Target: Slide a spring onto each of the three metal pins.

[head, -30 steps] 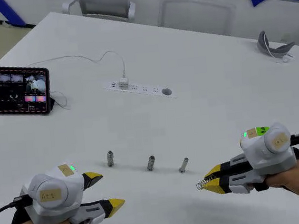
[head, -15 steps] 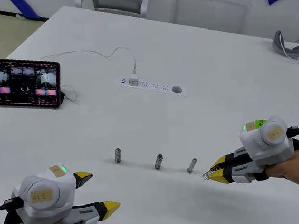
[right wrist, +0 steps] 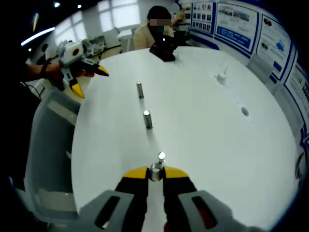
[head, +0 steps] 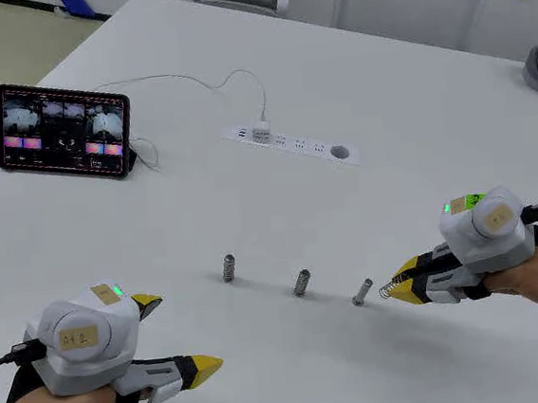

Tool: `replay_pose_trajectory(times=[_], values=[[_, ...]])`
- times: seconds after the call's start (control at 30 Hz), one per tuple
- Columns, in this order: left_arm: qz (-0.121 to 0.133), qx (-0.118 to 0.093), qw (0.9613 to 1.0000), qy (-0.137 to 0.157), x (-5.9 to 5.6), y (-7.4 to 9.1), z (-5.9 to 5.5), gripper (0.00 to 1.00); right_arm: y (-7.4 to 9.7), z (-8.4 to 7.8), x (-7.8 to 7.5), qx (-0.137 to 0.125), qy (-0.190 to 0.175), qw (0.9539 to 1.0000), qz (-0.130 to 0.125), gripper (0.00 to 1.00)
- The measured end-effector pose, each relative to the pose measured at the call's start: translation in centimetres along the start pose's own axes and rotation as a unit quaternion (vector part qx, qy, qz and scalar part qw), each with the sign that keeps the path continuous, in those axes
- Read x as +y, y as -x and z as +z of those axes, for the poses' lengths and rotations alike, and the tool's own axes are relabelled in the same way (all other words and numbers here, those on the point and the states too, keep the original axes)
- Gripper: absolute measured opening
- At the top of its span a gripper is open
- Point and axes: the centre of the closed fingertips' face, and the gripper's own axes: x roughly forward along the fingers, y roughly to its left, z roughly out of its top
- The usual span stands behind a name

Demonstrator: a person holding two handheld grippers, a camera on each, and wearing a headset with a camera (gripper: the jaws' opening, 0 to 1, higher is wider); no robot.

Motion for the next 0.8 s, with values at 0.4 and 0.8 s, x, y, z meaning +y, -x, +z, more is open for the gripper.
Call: replay_pose_trajectory(times=[0.4,0.8], values=[[0.002,-0.002,1.0000,0.009,0.3,0.2,0.1,0.75,-1.0,1.0,-0.8,0.009,0.015,0.9998,0.007,0.13],[0.002,-0.002,0.9999,0.014,0.7,0.5,0.0,0.74,-2.1,1.0,-0.5,0.022,0.026,0.9993,0.018,0.13]])
